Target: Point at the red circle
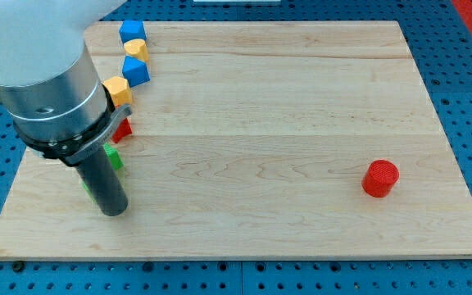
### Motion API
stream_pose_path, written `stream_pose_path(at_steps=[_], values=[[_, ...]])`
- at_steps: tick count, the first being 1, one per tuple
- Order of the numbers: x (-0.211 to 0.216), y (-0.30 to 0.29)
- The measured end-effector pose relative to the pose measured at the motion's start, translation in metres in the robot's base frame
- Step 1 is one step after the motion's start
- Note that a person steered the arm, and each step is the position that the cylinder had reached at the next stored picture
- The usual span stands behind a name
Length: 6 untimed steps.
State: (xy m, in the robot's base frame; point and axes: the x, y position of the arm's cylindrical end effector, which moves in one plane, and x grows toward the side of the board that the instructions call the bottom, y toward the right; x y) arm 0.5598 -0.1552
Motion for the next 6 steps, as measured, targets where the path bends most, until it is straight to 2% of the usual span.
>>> stream_pose_path(at_steps=[1, 2, 4, 5, 6], values=[[0.015, 0.031], [0.012, 0.129], [-0.066, 0.219], [-0.088, 0.285], [-0.085, 0.348]])
